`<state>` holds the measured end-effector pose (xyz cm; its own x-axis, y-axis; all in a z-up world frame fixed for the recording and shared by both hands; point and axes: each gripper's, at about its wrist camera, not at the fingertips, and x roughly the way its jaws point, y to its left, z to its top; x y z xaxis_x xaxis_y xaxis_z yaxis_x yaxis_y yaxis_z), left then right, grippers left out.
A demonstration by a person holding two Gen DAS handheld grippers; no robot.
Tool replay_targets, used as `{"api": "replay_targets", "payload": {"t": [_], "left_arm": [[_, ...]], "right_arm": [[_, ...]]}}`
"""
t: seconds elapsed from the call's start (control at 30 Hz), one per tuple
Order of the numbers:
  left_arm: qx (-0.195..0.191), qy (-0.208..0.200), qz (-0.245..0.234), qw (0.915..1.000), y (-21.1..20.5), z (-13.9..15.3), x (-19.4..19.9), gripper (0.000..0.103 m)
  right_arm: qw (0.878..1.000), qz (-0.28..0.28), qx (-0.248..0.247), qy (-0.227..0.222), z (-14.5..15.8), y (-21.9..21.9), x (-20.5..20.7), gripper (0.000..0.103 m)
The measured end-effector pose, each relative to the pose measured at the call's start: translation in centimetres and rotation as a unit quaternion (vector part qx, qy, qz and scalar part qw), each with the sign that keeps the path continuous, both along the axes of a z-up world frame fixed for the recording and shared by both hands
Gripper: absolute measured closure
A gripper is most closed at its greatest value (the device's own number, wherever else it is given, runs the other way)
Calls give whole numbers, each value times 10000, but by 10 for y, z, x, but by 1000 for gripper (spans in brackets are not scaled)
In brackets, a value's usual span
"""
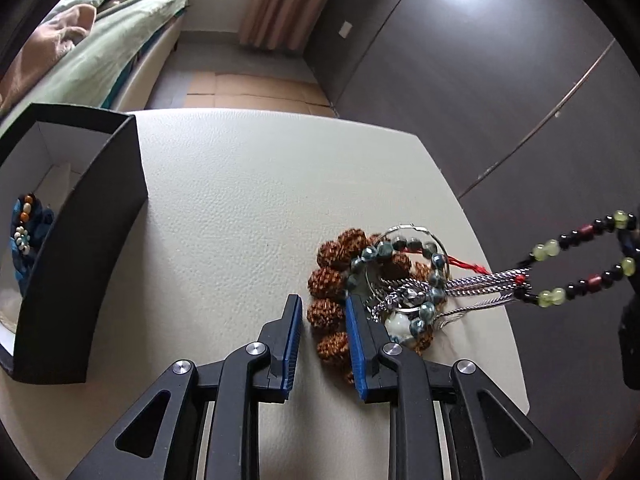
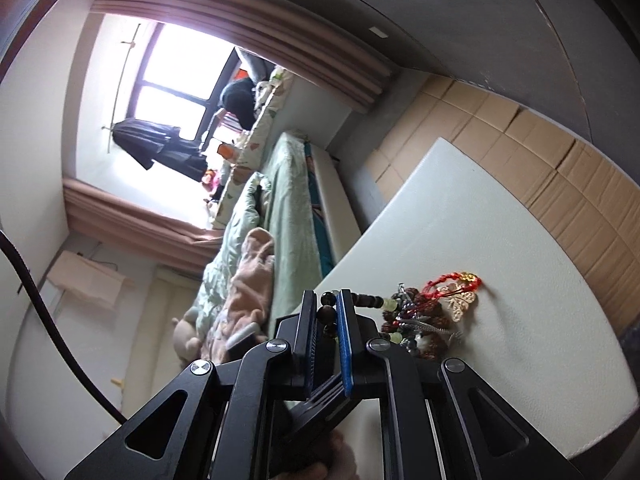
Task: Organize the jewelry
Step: 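Grasp the brown bead bracelet with the left tool while the right tool grasps a dark bead strand, then lift the brown bead bracelet with the left tool toward the black box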
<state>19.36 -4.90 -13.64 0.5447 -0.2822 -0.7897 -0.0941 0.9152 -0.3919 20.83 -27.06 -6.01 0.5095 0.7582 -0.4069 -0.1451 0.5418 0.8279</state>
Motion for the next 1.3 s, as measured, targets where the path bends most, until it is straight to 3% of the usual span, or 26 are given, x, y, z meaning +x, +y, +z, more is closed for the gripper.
{"api": "replay_targets", "payload": {"t": [0.23, 0.37, 0.47, 0.7, 0.8, 0.9, 1.3], "left_arm": [[470, -83, -127, 9988, -13, 2, 0, 79], [417, -99, -126, 9990, -9, 2, -1, 83], [288, -89, -28, 9995, -4, 3, -2, 84], [58, -384, 50, 9992, 9, 28, -13, 84], [-10, -497, 94, 9987, 14, 38, -19, 84], [-108, -593, 137, 9981, 20, 47, -24, 84], [-539, -1042, 394, 9923, 49, 86, -46, 84]], "right_arm": [[9986, 140, 453, -234, 8, -6, -5, 91], [9971, 206, 625, -383, 12, -6, -8, 91], [9993, 124, 186, -302, 10, -1, -7, 91], [9929, 24, -810, 867, -46, 16, 12, 91], [9894, -39, -996, 1056, -58, 15, 18, 91], [9913, -87, -943, 914, -50, 15, 18, 91], [9988, -91, -142, -467, 11, 15, -10, 91]]}}
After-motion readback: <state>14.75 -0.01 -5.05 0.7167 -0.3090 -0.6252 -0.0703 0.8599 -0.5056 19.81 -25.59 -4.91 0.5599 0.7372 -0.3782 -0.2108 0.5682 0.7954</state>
